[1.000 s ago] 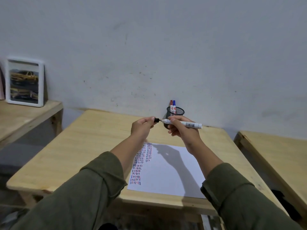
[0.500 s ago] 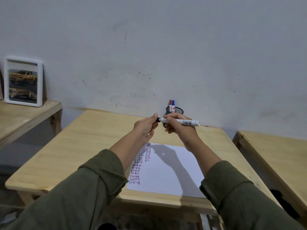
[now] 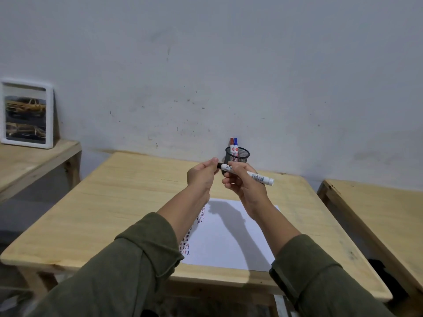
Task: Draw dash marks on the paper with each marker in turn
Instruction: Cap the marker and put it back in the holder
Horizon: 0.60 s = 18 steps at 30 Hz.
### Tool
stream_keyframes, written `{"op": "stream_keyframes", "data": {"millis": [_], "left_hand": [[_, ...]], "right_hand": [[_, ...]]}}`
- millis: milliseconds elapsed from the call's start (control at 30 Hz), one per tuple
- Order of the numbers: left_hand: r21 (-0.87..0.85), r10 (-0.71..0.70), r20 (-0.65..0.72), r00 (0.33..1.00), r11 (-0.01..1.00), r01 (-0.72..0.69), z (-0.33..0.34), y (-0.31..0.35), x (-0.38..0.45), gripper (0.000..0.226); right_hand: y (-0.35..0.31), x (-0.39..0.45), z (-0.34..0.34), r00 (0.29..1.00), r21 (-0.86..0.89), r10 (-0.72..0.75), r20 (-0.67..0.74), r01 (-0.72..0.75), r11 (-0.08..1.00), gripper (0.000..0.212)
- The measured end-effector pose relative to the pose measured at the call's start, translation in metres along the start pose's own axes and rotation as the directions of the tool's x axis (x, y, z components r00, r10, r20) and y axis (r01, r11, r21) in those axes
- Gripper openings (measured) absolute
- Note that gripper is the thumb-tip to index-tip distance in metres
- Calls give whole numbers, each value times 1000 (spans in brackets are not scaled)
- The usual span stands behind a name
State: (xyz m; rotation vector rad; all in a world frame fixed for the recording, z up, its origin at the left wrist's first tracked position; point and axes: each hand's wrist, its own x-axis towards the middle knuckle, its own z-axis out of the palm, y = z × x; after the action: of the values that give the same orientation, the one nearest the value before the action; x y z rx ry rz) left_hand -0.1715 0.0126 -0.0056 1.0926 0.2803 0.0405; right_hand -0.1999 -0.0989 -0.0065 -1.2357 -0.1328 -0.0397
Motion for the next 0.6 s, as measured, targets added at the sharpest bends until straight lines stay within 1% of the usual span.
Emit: {"op": "stream_keyframes", "data": {"millis": [67,133,200,233,267,300,333,367,400,500,533,600], "left_hand": [[56,49,-33,998,997,-47,-1,8,7,30],[112,83,-49,995,991,-77,-1,20,15,27],[155,93,14,996,983,-94,3,33,20,15],[177,101,61,993,978,-111,7,39,22,8],[207,122,105,987,968,-141,12,44,26,6],[247,145,147,978,952,-178,17,47,30,4],[294,168,184,968,931,-217,22,50,33,1],[331,183,218,958,910,-250,29,53,37,6],[366,196,250,948,887,-280,36,56,42,11],[453,218,303,928,823,-342,55,59,60,26],[492,219,309,926,796,-352,58,59,67,30],[598,224,305,926,711,-369,61,55,80,40]], "right_hand": [[-6,1,-6,997,-4,17,78,-16,1000,22],[-14,5,-13,990,33,44,137,-49,998,36],[-24,10,-20,978,58,91,188,-103,993,46],[-30,12,-21,973,50,111,204,-123,991,47],[-33,16,-23,971,22,116,208,-123,992,44],[-36,19,-22,972,-21,111,206,-109,994,35],[-38,24,-23,976,-84,93,195,-78,993,21],[-40,30,-24,980,-147,79,181,-53,988,8],[-41,37,-26,984,-203,63,169,-28,979,7],[-48,60,-36,991,-302,30,128,11,953,20],[-50,69,-41,995,-363,1,104,37,931,29],[-55,87,-50,996,-499,-68,62,90,862,56]]}}
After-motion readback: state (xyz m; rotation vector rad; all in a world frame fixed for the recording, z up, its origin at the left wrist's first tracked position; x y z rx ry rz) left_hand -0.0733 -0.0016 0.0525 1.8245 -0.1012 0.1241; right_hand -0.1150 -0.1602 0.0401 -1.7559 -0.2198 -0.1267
